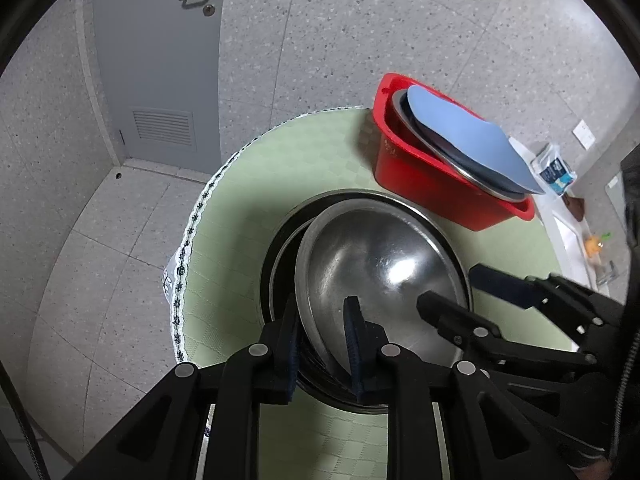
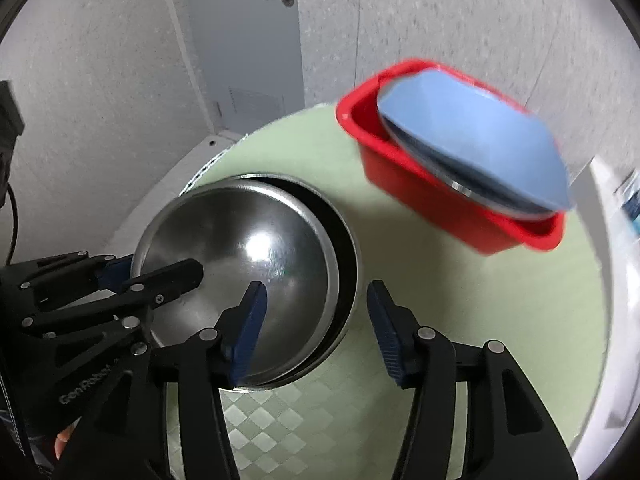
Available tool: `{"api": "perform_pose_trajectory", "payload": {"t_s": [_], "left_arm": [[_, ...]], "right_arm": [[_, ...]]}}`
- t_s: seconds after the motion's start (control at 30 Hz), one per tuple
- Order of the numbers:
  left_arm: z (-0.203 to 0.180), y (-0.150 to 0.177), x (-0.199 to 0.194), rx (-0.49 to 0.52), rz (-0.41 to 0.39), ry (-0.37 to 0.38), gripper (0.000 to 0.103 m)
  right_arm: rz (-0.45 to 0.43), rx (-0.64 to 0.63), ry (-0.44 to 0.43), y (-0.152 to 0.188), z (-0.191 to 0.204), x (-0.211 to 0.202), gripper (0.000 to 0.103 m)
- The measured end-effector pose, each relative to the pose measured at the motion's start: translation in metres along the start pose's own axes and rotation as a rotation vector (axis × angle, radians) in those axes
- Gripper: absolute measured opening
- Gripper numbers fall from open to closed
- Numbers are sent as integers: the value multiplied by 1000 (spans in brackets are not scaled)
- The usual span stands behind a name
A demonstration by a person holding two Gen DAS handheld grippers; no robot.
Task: Organize plates and bowls
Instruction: 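Grasp the rim of the stacked steel bowls with both grippers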
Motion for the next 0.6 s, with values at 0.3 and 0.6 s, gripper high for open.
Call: {"api": "perform_pose_trajectory", "payload": {"t_s": [0.3, 0.6], "left_arm": [[4, -7, -17, 1, -64, -2, 57], [25, 3, -5, -49, -48, -54, 74]], "right_arm": [[37, 92, -78, 6, -10, 12, 55], [25, 126, -106, 7, -13, 10, 63]]}}
Point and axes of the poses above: each gripper's, at about its wrist camera, not at the fingertips, and x roughly the way its jaws point, z to its left, y to its underside, the point moved 4 cm from there along x, roughly the way its jaws point, and after that the axes turned 7 degrees about -z, right-handed, at the moved point
